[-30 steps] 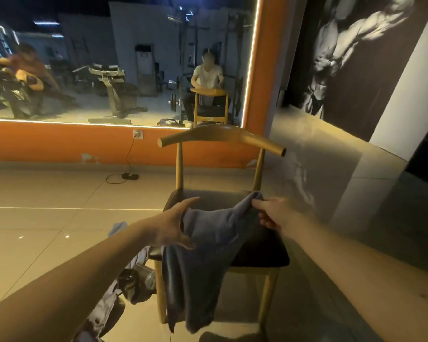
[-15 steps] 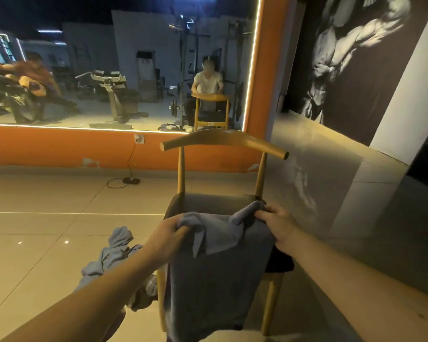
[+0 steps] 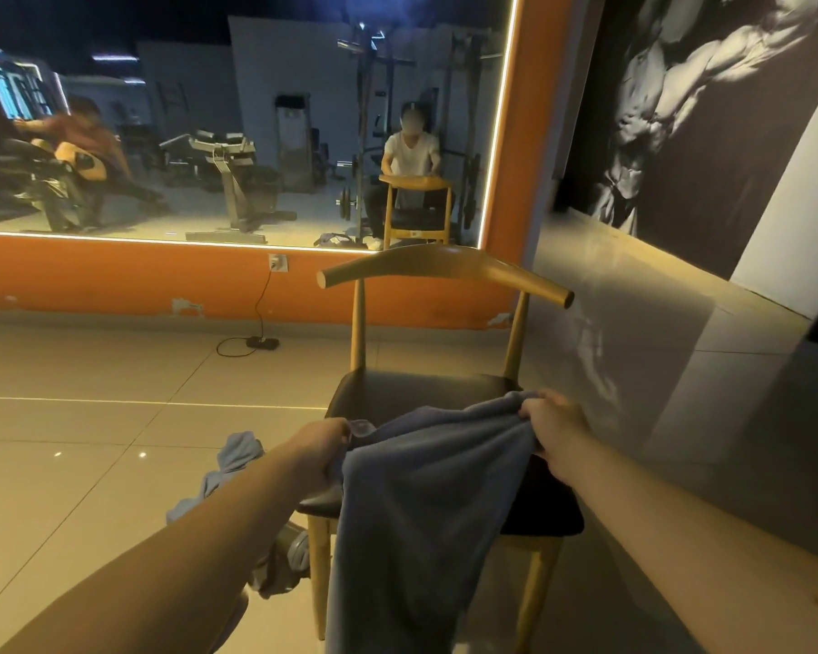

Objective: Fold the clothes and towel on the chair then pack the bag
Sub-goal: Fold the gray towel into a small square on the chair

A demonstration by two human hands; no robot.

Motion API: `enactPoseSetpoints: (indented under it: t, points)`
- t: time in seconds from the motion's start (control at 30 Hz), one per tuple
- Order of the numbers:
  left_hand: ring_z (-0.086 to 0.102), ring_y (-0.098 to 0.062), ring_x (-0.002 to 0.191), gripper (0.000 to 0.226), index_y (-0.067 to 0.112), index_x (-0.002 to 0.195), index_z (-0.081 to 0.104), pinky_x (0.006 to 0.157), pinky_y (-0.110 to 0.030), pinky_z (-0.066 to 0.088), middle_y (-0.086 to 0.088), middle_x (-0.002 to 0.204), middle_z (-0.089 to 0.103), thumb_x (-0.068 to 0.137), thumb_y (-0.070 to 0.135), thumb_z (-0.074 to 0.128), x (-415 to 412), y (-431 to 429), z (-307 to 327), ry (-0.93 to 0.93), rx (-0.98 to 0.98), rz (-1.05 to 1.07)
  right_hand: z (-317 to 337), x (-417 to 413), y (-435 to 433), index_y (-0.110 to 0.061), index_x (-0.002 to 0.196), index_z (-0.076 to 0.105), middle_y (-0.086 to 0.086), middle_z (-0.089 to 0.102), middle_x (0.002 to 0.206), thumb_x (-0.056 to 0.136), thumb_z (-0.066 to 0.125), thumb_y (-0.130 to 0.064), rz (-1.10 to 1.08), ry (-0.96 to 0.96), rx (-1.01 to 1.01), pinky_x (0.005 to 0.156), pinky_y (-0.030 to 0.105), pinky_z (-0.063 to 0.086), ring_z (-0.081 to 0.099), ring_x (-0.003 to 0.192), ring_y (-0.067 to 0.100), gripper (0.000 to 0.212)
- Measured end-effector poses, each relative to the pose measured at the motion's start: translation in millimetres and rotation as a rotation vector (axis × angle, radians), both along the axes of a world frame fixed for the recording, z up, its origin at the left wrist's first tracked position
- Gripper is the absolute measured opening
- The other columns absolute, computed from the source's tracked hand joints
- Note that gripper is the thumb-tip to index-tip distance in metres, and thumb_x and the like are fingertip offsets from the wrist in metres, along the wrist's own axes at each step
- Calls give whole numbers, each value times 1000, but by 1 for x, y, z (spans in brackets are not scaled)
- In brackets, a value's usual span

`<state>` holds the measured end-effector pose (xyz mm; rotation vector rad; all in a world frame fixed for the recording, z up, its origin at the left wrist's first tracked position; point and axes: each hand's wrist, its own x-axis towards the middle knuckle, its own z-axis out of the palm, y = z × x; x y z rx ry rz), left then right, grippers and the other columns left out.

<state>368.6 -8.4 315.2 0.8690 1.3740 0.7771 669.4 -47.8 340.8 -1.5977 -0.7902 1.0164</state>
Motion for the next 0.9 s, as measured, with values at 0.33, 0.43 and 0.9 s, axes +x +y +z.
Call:
enactPoseSetpoints:
  t: [0.33, 0.43, 0.9]
  points:
    - [71, -24, 102, 63, 10, 116, 74, 89, -34, 55, -9, 108, 76, 83, 63, 69, -14, 12, -13, 35, 7, -348, -26, 3, 30, -18, 103, 71, 10, 71, 104, 95, 67, -30, 175, -183, -32, 87, 46, 59, 68, 99, 28, 14]
    - [71, -21, 90, 49, 14, 99, 77, 81, -31, 56, -6, 93, 75, 82, 59, 71, -14, 14, -13, 132, -56, -516, -30, 1, 46, -21, 99, 69, 4, 70, 96, 100, 60, -33, 232, -440, -40, 81, 34, 56, 67, 94, 21, 15]
    - [61, -23, 88, 7, 13, 107, 52, 65, -27, 46, -15, 102, 62, 104, 19, 52, 3, 163, -77, 365, 372, 128, -71, 16, 192, -22, 92, 60, 3, 60, 92, 102, 56, -29, -67, -729, 27, 76, 31, 40, 55, 87, 23, 13]
